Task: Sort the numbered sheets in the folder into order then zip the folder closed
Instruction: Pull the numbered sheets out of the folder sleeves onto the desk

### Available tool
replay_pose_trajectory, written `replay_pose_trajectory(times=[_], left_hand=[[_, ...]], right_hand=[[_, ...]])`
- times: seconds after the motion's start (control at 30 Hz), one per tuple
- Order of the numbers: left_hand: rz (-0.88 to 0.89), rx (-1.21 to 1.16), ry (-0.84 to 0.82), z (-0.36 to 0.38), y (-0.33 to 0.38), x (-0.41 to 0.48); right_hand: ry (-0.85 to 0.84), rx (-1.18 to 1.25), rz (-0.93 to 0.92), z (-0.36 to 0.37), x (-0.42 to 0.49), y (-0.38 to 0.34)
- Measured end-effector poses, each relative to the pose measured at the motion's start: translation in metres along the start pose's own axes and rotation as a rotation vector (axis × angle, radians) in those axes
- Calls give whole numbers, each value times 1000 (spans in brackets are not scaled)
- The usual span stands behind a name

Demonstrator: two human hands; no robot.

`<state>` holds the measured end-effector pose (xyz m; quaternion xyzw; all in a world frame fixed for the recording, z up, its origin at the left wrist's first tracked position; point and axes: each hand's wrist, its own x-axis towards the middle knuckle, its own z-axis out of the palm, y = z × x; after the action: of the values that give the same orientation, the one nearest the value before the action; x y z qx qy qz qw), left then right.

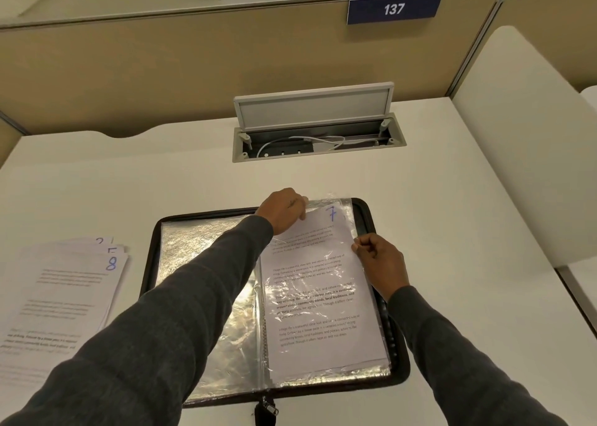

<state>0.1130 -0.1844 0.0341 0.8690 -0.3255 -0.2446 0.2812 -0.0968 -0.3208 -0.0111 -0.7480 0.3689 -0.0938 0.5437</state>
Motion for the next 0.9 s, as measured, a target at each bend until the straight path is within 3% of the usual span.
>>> replay_pose_trajectory(times=[0.53, 0.77, 0.9], left_hand=[[-11, 230, -138, 0, -4, 12], [124, 357, 270, -8, 5, 9], [118, 297, 337, -18, 9, 7]], right_hand=[[-13, -4, -17, -1, -7, 0], [3, -196, -212, 0, -9, 5], [28, -318, -221, 7, -12, 4]])
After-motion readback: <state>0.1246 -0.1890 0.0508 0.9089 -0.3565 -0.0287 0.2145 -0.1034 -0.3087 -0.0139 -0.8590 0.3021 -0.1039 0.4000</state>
